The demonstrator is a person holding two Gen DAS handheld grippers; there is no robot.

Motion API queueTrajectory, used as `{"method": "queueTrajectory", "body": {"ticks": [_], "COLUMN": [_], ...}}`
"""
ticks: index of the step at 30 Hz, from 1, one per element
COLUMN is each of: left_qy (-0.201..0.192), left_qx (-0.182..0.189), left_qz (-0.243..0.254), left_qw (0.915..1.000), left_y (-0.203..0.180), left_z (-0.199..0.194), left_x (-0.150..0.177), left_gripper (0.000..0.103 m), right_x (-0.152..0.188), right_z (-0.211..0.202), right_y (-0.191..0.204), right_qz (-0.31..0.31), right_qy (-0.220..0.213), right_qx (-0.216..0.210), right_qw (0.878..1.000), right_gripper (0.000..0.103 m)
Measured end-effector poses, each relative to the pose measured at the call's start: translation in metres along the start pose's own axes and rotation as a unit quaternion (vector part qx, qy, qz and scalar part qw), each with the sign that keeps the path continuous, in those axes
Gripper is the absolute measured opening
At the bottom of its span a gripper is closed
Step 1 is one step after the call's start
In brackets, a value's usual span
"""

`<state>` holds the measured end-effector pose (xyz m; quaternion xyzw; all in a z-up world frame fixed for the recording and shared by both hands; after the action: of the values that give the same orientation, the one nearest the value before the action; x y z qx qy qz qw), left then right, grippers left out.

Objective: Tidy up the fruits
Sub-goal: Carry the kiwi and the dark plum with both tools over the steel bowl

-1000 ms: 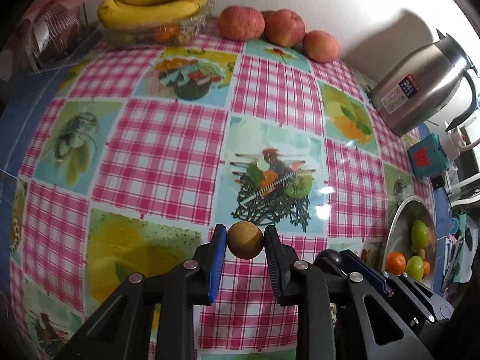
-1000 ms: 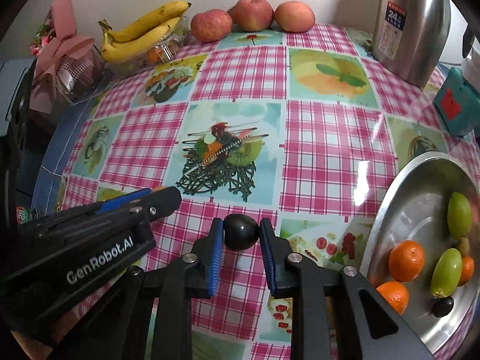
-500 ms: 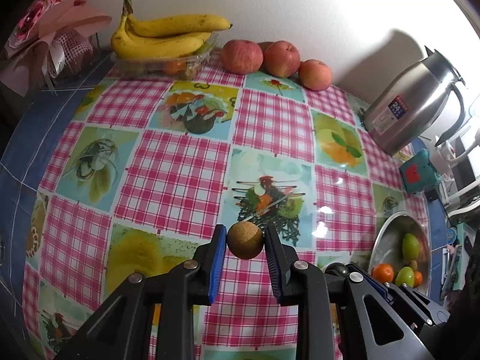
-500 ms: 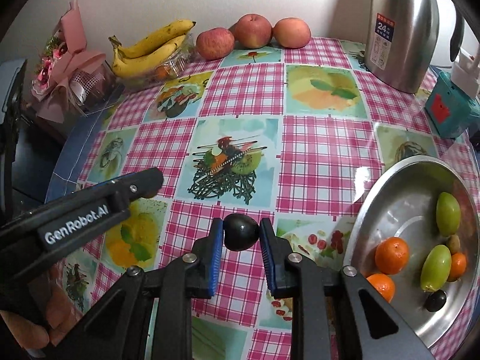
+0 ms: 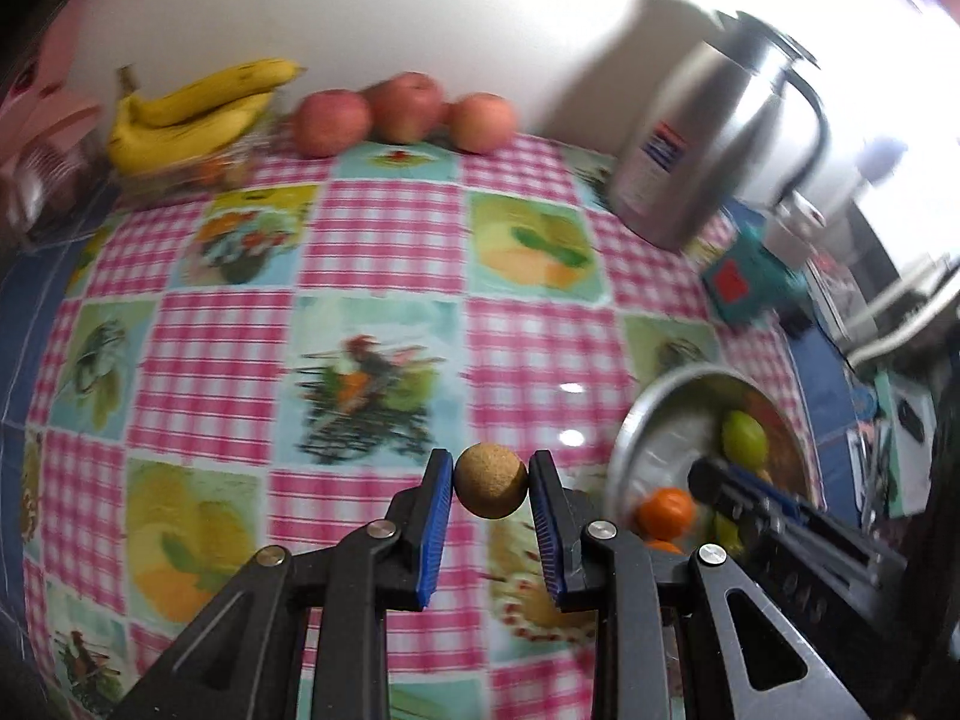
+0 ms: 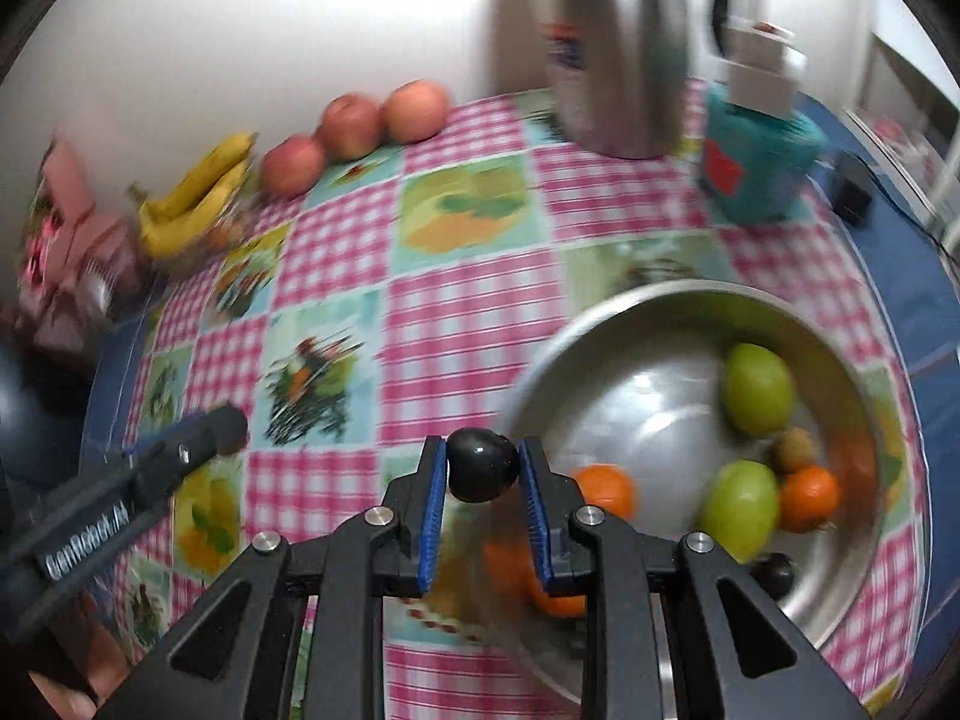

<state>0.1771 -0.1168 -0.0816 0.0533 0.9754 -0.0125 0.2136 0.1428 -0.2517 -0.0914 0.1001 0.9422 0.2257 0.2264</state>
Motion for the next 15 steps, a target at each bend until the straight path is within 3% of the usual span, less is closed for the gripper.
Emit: {"method": "queueTrajectory", "body": {"ticks": [6, 15], "left_qy": [0.005, 0.017], "left_qx": [0.023, 0.022], "left_qz": [0.065, 0.088], "left_qw": [0.9976, 0.9958], "left_y": [-0.058, -0.082], "left_z": [0.004, 0.027], "left_x": [0.016, 0.028], "left_gripper": [0.028, 0.029], "right_x": [-0.001, 0.007], "right_z": [-0.019, -0.014], "right_y": [-0.045, -0.071], "right_qz": [0.052, 0.087], "right_qy": [-0.016, -0.004], "right_qx": [0.022, 0.023], "right_qw": [0.998, 0.996], "right_gripper": [0.026, 0.026]}}
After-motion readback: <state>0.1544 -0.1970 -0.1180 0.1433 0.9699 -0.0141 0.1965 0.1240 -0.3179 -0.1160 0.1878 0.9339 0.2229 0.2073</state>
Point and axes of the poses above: each gripper's, at about its wrist camera, not at the fingertips, and z roughly the way its jaws point, y to its left, x to its underside, the point moved 6 cm from there along z, roughly the way its jaws point, and after that the axes turned 15 degrees about -x, right-handed, at the moved point
